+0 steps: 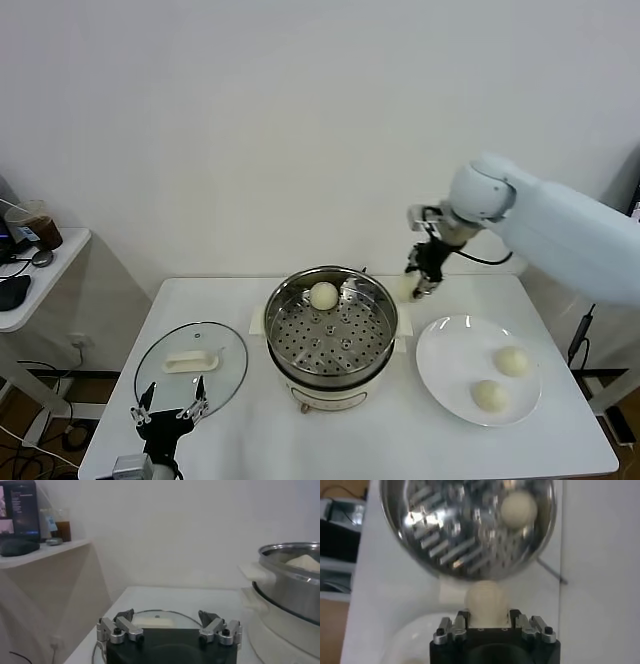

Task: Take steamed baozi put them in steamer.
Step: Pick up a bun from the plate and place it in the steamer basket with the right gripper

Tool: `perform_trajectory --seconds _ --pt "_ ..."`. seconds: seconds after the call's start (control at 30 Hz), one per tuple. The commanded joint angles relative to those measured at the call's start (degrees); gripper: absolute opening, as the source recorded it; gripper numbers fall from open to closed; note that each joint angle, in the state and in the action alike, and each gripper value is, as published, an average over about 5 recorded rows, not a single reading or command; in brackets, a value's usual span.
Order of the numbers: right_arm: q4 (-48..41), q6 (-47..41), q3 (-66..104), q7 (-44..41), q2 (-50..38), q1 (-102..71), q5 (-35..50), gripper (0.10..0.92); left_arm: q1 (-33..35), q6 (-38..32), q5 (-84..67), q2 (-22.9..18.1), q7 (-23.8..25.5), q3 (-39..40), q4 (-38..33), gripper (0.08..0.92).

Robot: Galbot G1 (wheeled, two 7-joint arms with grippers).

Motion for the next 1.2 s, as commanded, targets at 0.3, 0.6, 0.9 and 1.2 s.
perform_trajectory --seconds 0.3,0.6,0.9,1.2 --pt "-7.89 -6.1 -6.26 4.09 21.99 1.64 4.91 0.492 0.13 0.22 -0.27 -0.41 -0.15 0.49 -0.55 0.823" --pt "-13.03 -6.88 -5.99 7.45 27.45 -3.92 0.43 0.492 -0.31 0.27 -0.59 -0.72 -0.14 0.6 -0.22 0.823" --pt "-15.76 -7.42 -5.71 9.29 29.07 -7.58 -1.62 0.492 -0.67 0.4 -0.71 -0.83 -0.13 0.84 0.05 0.823" --pt "-16.01 -7.63 -6.07 10.27 29.34 -8.89 -1.96 0.496 -0.92 0.48 -1.09 -0.79 -0.04 0.69 0.04 0.823"
